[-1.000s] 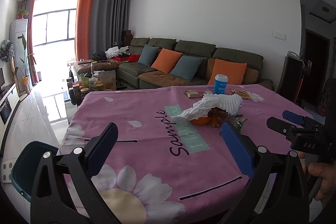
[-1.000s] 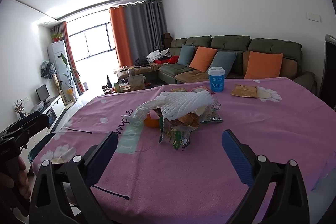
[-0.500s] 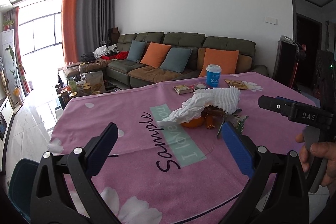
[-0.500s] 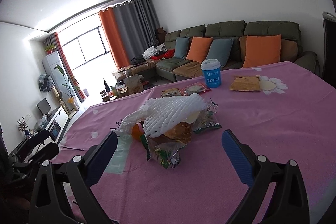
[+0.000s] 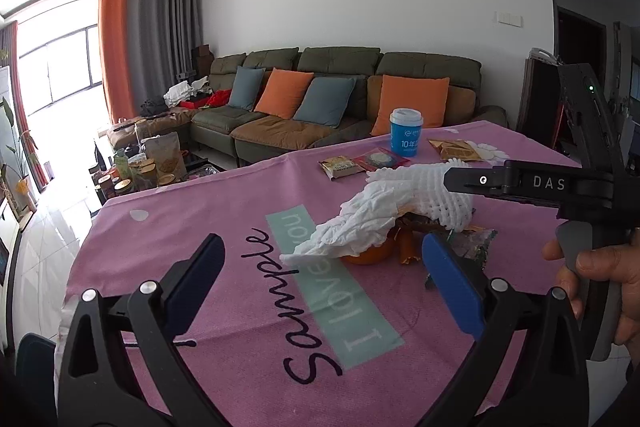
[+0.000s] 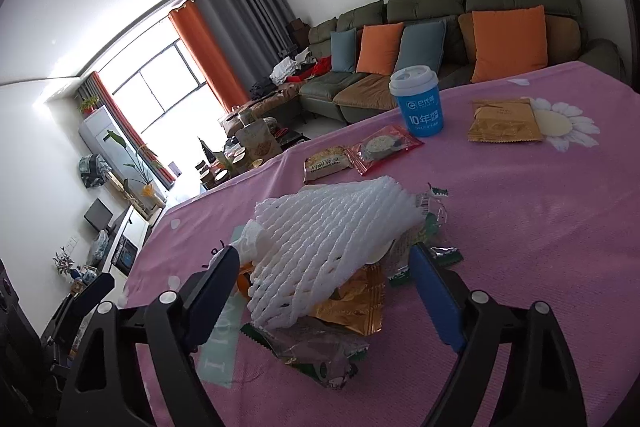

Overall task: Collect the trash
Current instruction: 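Grasp the white foam net with the right tool and lift it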

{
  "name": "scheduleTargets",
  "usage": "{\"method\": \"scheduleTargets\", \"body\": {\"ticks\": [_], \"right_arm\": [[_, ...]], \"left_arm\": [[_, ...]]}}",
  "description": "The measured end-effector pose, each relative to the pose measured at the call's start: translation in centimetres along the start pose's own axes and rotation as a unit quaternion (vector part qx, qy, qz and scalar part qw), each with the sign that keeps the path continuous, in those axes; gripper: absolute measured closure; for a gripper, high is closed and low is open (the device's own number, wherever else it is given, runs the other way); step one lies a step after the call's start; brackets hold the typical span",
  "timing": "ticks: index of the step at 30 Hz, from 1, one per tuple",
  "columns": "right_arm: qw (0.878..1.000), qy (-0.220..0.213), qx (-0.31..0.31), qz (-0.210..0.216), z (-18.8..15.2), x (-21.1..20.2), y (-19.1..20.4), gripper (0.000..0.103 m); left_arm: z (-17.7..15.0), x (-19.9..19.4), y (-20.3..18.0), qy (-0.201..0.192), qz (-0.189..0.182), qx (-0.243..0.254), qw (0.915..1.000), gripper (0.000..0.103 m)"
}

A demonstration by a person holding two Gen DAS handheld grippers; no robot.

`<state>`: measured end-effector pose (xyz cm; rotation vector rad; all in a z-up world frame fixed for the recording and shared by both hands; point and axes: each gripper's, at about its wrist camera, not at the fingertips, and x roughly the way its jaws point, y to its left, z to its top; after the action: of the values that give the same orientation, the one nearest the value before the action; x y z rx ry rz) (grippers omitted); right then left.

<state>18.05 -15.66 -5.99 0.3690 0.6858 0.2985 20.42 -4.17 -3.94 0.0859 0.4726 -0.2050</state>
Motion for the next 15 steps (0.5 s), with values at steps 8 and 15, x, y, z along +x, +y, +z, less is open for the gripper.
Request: {"method": "scheduleTargets", "body": {"ticks": [8, 15], "right_arm": [[0.999, 0.024, 0.021, 0.009, -0.2, 1.4, 0.0, 0.048], [0.999, 0.023, 0.025, 0.026, -0.3, 1.3, 0.0, 0.085]], "left_arm": [[0.5, 3.4, -0.7, 0.022, -0.007, 0.024, 0.9994, 0.006], [0.8, 5.6, -1.4, 0.04, -0.023, 0.042, 0.9981, 0.006]]}}
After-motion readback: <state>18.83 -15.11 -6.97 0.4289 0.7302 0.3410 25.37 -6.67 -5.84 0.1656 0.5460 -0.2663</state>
